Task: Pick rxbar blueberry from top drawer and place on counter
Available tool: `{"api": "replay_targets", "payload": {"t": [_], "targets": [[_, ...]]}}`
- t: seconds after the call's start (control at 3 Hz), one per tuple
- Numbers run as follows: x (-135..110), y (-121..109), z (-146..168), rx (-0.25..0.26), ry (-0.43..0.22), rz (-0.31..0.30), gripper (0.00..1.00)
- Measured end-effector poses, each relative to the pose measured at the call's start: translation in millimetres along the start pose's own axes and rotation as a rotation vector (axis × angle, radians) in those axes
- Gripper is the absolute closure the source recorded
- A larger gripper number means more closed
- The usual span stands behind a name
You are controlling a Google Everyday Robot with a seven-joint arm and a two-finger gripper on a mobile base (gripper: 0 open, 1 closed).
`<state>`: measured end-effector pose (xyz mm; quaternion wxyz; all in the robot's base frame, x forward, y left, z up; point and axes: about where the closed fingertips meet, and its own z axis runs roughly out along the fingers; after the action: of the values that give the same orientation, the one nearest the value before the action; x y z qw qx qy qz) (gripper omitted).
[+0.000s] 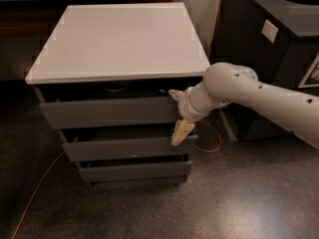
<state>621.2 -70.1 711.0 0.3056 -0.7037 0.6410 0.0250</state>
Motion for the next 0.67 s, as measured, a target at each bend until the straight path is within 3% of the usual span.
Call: {"api": "replay_targets", "payload": {"t": [0.33,0.67], "targets": [[0,-13,34,-0.017,-0.040,0.004,0.00],[2,-34,65,-0.009,-0.040,0.023,0.00]]}}
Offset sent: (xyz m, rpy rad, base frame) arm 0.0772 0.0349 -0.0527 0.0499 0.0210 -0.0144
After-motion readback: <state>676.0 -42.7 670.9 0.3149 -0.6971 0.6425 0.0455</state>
